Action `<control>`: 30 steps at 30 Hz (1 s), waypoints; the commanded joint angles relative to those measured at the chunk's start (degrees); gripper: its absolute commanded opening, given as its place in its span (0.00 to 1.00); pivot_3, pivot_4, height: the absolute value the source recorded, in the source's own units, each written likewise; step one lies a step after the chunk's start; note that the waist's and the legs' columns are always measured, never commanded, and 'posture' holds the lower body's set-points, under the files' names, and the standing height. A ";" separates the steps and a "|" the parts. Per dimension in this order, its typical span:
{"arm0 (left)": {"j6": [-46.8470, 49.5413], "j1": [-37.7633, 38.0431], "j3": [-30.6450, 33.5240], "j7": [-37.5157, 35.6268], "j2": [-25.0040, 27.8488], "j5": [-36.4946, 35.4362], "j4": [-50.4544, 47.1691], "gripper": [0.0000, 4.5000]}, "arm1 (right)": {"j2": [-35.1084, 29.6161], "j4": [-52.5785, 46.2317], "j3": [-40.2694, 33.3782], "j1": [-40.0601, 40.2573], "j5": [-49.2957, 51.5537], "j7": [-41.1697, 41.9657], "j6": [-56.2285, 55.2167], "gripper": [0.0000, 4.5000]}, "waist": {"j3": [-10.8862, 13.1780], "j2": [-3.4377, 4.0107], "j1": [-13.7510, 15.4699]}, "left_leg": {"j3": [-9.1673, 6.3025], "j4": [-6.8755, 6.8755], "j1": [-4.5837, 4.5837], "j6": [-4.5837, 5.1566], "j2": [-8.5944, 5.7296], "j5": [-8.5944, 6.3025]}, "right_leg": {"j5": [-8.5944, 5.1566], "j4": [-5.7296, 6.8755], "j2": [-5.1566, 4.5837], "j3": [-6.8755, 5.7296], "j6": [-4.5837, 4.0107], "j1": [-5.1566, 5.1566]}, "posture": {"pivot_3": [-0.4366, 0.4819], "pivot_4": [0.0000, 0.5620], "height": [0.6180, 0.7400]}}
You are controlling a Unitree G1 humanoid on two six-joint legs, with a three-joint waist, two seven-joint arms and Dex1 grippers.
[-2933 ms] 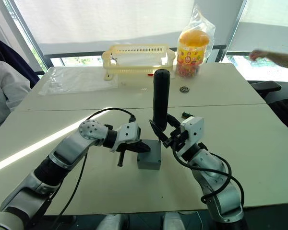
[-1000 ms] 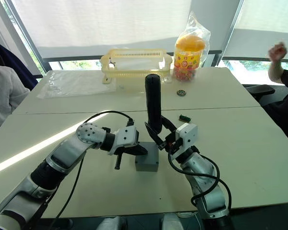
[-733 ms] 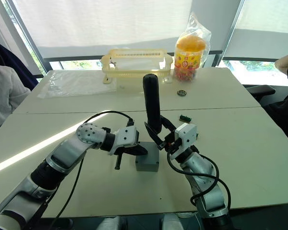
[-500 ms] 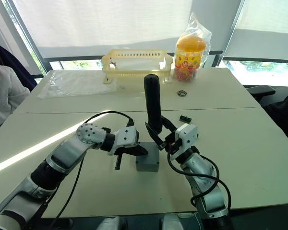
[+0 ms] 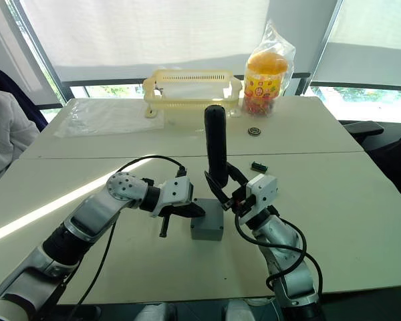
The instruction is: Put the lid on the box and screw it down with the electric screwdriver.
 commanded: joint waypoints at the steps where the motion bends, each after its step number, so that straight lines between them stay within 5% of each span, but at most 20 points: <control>1: 0.77 0.95 -1.59 -0.19 0.81 1.39 -0.07 0.00 | -0.45 9.69 1.40 4.70 -1.43 0.35 3.88 0.40 | -0.06 -0.04 -0.01 | 0.00 -0.02 0.01 0.00 0.00 0.00 | 0.00 -0.01 -0.01 0.00 0.00 0.00 | 0.48 0.27 1.00; 14: 0.15 1.05 -1.80 -0.45 0.85 2.01 0.28 0.00 | 0.23 5.23 0.03 4.08 -0.12 -1.29 4.66 0.40 | -0.03 0.15 -0.12 | -0.17 -0.55 0.55 -0.33 0.08 -0.21 | 0.04 -0.99 -0.45 -0.03 -0.11 0.56 | 0.48 0.27 1.00; 30: -1.99 0.61 -2.29 -0.29 -0.63 2.49 2.55 0.00 | -1.55 -20.68 -3.39 4.13 6.74 -7.78 20.19 0.40 | 0.34 0.74 0.23 | -0.05 -0.47 -0.83 -0.12 -0.17 -0.07 | 0.11 -0.82 -0.17 -0.40 -0.14 -0.59 | 0.48 0.27 1.00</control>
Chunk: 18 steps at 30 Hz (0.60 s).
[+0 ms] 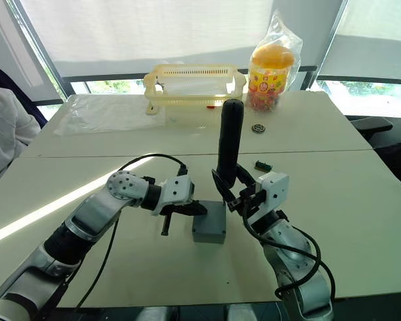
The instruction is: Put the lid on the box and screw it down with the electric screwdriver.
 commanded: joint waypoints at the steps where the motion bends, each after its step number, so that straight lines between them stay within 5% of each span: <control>1: 0.48 0.86 -2.43 -0.25 0.23 2.00 2.25 0.00 | -1.04 -3.89 -0.68 0.24 1.52 -0.30 2.16 0.40 | 0.08 0.00 -0.06 | 0.05 0.03 0.00 0.00 0.00 0.00 | 0.00 0.00 0.03 0.00 0.01 0.02 | 0.48 0.27 1.00; 18: -0.43 0.92 -2.83 -0.71 0.18 2.64 2.55 0.00 | -1.21 -10.14 -3.22 -4.53 4.80 -4.15 6.94 0.40 | 0.23 0.01 -0.11 | 0.14 0.11 0.03 0.01 -0.01 0.01 | -0.01 0.25 0.15 -0.05 0.10 0.00 | 0.48 0.27 1.00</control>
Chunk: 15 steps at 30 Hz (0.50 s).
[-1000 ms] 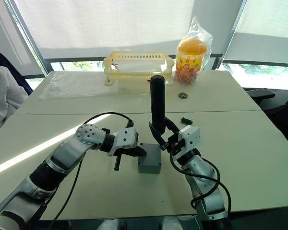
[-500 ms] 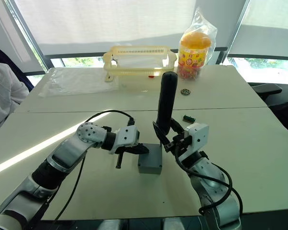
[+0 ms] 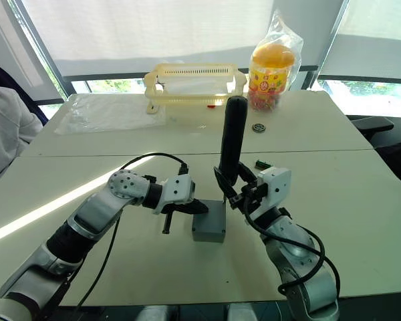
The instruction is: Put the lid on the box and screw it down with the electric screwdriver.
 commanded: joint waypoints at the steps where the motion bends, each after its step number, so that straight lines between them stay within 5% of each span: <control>1: 0.98 1.39 -2.76 -0.56 0.79 2.12 1.32 0.00 | -0.19 -7.08 -1.28 -2.10 2.18 -0.94 0.55 0.40 | 0.00 0.00 -0.03 | 0.00 0.00 0.00 0.00 0.00 0.00 | 0.00 0.00 0.01 0.00 0.00 0.00 | 0.48 0.27 1.00; 15: 0.53 1.24 -3.05 -0.86 0.53 2.25 1.80 0.00 | 0.15 -4.06 1.34 -0.89 0.42 -0.63 -0.93 0.40 | 0.01 0.00 -0.03 | -0.01 0.04 0.05 0.00 0.00 0.00 | -0.03 0.13 0.04 0.00 0.05 0.02 | 0.48 0.27 1.00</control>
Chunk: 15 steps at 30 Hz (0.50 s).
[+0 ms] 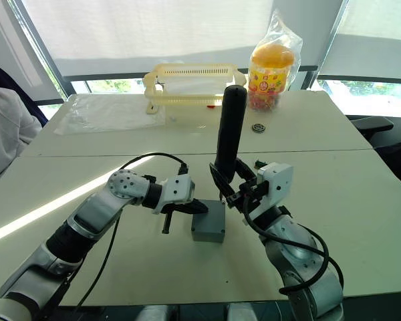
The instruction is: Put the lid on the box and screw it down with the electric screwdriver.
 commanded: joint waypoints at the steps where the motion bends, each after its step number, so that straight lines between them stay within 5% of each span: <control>1: 0.89 1.30 -3.03 -0.68 0.63 2.18 1.49 0.00 | 0.48 -0.39 -0.10 -0.52 -0.96 0.85 -4.04 0.40 | 0.00 0.00 0.00 | 0.00 0.01 0.00 0.00 0.00 0.00 | 0.00 0.01 0.00 0.00 0.00 0.00 | 0.48 0.27 1.00; 15: 1.39 1.49 -2.91 -0.54 0.96 2.26 0.97 0.00 | 1.08 4.21 0.22 0.21 -3.50 2.79 -8.89 0.40 | 0.00 -0.01 -0.04 | 0.01 0.01 0.19 0.00 -0.01 0.00 | -0.11 0.40 0.01 0.05 0.15 0.00 | 0.48 0.27 1.00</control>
